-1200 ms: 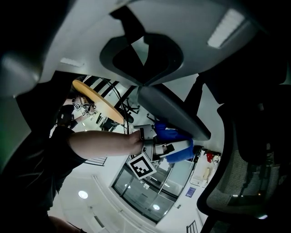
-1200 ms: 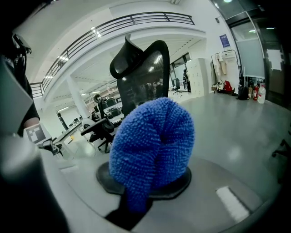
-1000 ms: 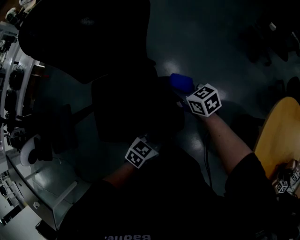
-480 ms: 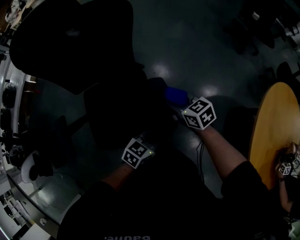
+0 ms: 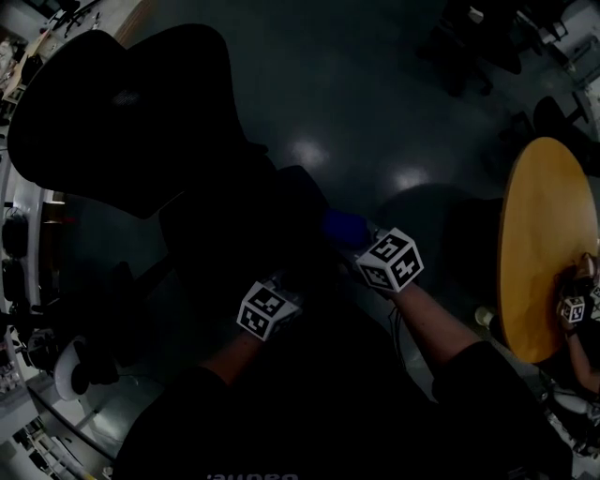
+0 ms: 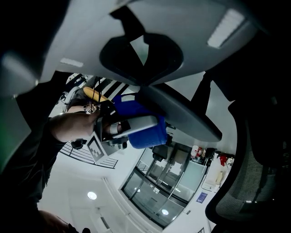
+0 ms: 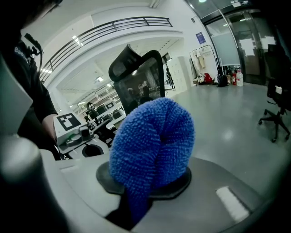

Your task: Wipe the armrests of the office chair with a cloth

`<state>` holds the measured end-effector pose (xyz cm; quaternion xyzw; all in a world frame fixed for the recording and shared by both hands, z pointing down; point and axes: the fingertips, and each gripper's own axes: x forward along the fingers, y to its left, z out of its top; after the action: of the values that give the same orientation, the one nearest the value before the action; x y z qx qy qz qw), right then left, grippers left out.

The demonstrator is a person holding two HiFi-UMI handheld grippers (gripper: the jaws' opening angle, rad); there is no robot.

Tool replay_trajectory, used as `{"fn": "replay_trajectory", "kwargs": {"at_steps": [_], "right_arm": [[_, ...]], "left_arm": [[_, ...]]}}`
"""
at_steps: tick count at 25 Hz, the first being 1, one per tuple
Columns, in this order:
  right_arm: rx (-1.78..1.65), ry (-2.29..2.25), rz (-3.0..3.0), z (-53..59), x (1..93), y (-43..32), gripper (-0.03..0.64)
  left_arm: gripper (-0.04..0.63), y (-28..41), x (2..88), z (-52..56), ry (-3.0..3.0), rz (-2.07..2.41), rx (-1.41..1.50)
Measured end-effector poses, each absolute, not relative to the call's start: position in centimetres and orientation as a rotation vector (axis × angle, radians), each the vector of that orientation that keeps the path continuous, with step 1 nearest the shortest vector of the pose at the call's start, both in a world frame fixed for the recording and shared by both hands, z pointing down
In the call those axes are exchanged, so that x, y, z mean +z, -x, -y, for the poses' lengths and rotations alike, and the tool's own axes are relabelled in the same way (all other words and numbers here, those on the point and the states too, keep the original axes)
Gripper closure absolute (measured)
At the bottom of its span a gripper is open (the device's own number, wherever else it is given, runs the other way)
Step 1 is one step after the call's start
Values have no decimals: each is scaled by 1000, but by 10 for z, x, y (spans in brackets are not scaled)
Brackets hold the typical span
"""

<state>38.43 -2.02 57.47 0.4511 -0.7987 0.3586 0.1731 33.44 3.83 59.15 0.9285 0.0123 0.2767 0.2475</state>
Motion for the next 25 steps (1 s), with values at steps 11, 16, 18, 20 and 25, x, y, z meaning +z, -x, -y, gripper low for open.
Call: {"fn": "replay_trajectory", "kwargs": {"at_steps": [11, 16, 18, 20, 25], "right_arm": [[1097, -1260, 2201, -26, 572, -371, 533], [975, -1288, 2294, 2, 530, -378, 533], [895, -1270, 2317, 29, 513, -378, 534], [821, -1237, 2325, 59, 503, -377, 534], [674, -1135, 2335, 123, 497, -369, 534]], "left_arm": [[578, -339, 592, -44, -2532, -88, 727], [578, -346, 595, -49, -2535, -89, 698], [578, -345, 595, -48, -2532, -80, 691], [578, -342, 595, -46, -2531, -75, 693], [578, -331, 596, -43, -2523, -48, 674]]}}
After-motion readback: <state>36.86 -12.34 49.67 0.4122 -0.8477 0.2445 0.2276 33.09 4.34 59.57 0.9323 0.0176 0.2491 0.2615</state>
